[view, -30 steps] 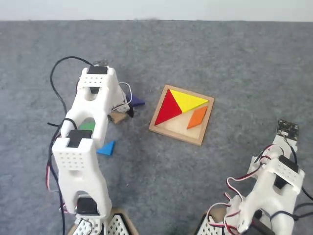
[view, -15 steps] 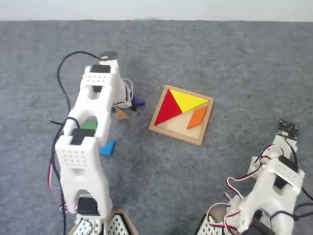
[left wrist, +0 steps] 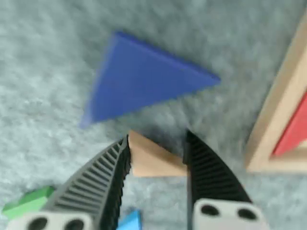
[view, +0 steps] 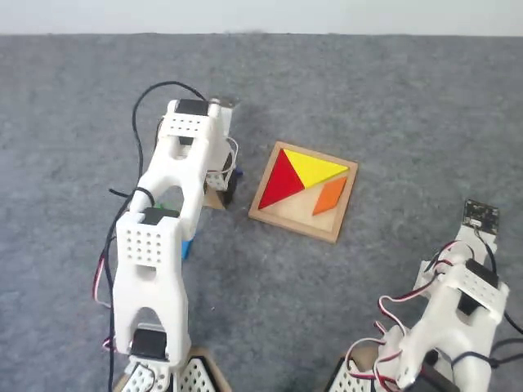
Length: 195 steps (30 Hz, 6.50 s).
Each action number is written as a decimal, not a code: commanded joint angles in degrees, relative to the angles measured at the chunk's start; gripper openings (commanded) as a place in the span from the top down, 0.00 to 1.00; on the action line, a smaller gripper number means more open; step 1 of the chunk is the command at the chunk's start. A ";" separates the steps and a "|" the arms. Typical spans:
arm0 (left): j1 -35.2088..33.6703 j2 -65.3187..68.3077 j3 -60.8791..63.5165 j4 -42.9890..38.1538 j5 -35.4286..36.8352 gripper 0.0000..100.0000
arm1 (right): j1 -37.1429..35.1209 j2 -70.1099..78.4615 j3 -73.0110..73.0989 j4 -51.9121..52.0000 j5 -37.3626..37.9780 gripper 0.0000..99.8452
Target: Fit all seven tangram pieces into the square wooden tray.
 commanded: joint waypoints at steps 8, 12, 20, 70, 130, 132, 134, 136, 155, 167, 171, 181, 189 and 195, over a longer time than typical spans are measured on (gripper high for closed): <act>3.69 -6.77 0.57 0.88 -15.30 0.84 | -0.92 -0.66 0.18 -0.66 0.62 0.87; 3.52 -11.60 2.95 -0.62 -15.56 0.84 | -0.92 -0.66 0.18 -0.66 0.62 0.87; 2.29 -25.32 21.85 -13.80 -15.82 0.79 | -1.01 -0.66 0.18 -0.66 0.70 0.87; 1.05 -29.36 37.67 -25.05 -9.58 0.79 | -1.01 -0.66 0.18 -0.66 0.70 0.87; 24.70 5.19 -26.24 -0.18 10.20 0.92 | -1.01 -0.57 0.18 -0.75 0.62 0.87; 24.70 8.79 -31.60 2.02 10.37 0.92 | -1.01 -0.57 0.18 -0.75 0.62 0.87; 24.70 12.04 -37.05 4.57 10.29 0.90 | -1.01 -0.57 0.18 -0.75 0.62 0.87; 24.79 14.68 -41.71 6.59 10.29 0.86 | -1.01 -0.66 0.18 -0.75 0.62 0.87; 26.55 8.62 -39.87 6.77 10.29 0.83 | -1.01 -0.66 0.18 -0.75 0.62 0.87; 13.80 -30.33 -1.54 6.68 4.31 0.86 | -1.10 -0.66 0.18 -0.75 0.70 0.87; 1.32 -44.48 16.04 5.10 -1.41 0.86 | -1.10 -0.66 0.18 -0.75 0.70 0.87; -32.97 -58.37 44.88 -2.73 -14.77 0.77 | -1.10 -0.92 0.18 -0.57 0.79 0.87; -33.85 -58.37 52.79 -15.74 -14.95 0.74 | -1.10 -1.01 0.18 -0.57 1.49 0.87; -29.19 -56.44 54.11 -22.24 -12.13 0.74 | -1.10 -1.01 0.18 -0.31 3.34 0.87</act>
